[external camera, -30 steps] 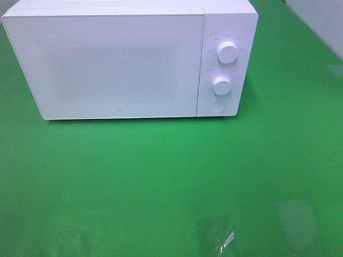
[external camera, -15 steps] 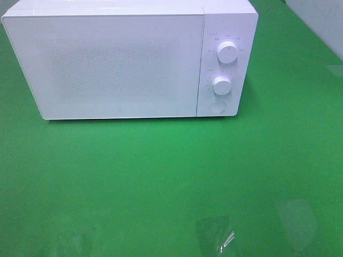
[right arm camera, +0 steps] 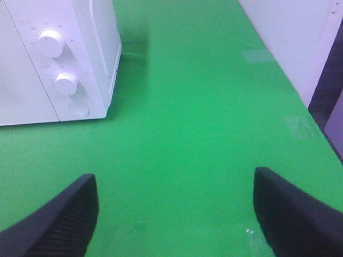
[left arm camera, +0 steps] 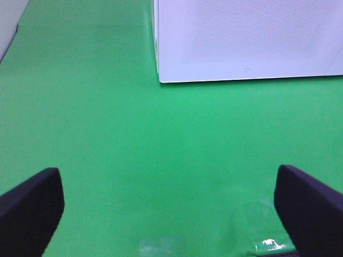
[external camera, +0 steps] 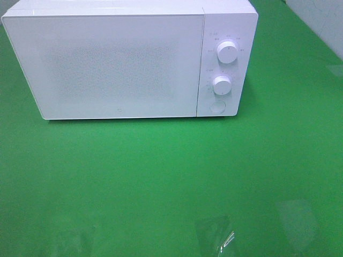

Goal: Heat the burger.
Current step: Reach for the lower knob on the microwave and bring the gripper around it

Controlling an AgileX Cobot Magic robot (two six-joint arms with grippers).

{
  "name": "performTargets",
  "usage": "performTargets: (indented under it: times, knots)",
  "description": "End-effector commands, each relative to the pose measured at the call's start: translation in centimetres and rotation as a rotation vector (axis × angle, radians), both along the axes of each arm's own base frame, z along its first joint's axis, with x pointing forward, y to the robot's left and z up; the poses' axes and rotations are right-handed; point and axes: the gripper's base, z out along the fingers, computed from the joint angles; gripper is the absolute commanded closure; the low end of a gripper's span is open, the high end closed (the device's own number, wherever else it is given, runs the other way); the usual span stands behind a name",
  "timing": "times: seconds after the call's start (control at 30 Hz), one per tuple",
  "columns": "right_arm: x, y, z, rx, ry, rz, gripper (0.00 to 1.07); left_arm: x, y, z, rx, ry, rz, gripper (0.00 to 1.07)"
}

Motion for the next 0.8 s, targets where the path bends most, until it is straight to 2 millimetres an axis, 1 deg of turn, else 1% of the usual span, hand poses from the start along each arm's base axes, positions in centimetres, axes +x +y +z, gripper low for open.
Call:
performTargets:
  times: [0.03, 0.07, 0.1, 0.13, 0.17, 0.2, 0.3, 0.37, 0.4, 0.43, 0.47, 0.5, 0.6, 0.67, 0.7, 0.73, 0.77, 0.8]
  knots:
    - [1.3, 0.2, 0.9, -0.003, -0.081, 0.017, 0.32, -0.2, 0.0, 0.0, -0.007, -0.023, 0.004, 0.07]
    - [1.9, 0.3, 0.9, -0.005, -0.092, 0.024, 0.32, -0.2, 0.0, 0.0, -0.007, -0.023, 0.004, 0.07]
    - [1.9, 0.3, 0.9, -0.005, -0.092, 0.024, 0.32, -0.2, 0.0, 0.0, -0.007, -0.023, 0.004, 0.07]
    - [2.6, 0.4, 0.7, -0.007, -0.095, 0.030, 0.32, -0.2, 0.0, 0.0, -0.007, -0.023, 0.004, 0.07]
    - [2.6, 0.4, 0.7, -0.007, -0.095, 0.030, 0.32, -0.2, 0.0, 0.0, -0.007, -0.023, 0.004, 0.07]
    - [3.3, 0.5, 0.5, -0.009, -0.099, 0.036, 0.32, -0.2, 0.0, 0.0, -0.007, -0.023, 0.004, 0.07]
    - [3.5, 0.6, 0.4, -0.010, -0.107, 0.039, 0.32, -0.2, 0.0, 0.0, -0.007, -0.023, 0.004, 0.07]
    - [4.9, 0.8, -0.1, -0.013, -0.134, 0.056, 0.32, -0.2, 0.0, 0.0, -0.007, -0.023, 0.004, 0.07]
    - [4.9, 0.8, -0.1, -0.013, -0.134, 0.056, 0.32, -0.2, 0.0, 0.0, -0.007, -0.023, 0.004, 0.07]
    - [5.5, 1.0, -0.5, -0.014, -0.143, 0.065, 0.32, -0.2, 0.0, 0.0, -0.007, -0.023, 0.004, 0.07]
    - [5.5, 1.0, -0.5, -0.014, -0.143, 0.065, 0.32, -0.2, 0.0, 0.0, -0.007, -0.023, 0.004, 0.07]
    - [6.2, 1.1, -1.0, -0.015, -0.152, 0.074, 0.32, -0.2, 0.0, 0.0, -0.007, -0.023, 0.004, 0.07]
    - [6.6, 1.2, -1.1, -0.015, -0.158, 0.079, 0.32, -0.2, 0.0, 0.0, -0.007, -0.023, 0.004, 0.07]
    - [7.8, 1.5, -1.9, -0.014, -0.189, 0.099, 0.32, -0.2, 0.0, 0.0, -0.007, -0.023, 0.004, 0.07]
    - [7.8, 1.5, -1.9, -0.014, -0.189, 0.099, 0.32, -0.2, 0.0, 0.0, -0.007, -0.023, 0.004, 0.07]
    - [8.5, 1.6, -2.3, -0.013, -0.194, 0.108, 0.32, -0.2, 0.0, 0.0, -0.007, -0.023, 0.004, 0.07]
    - [8.5, 1.6, -2.3, -0.013, -0.194, 0.108, 0.32, -0.2, 0.0, 0.0, -0.007, -0.023, 0.004, 0.07]
    - [9.3, 1.8, -2.6, -0.015, -0.200, 0.119, 0.32, -0.2, 0.0, 0.0, -0.007, -0.023, 0.004, 0.07]
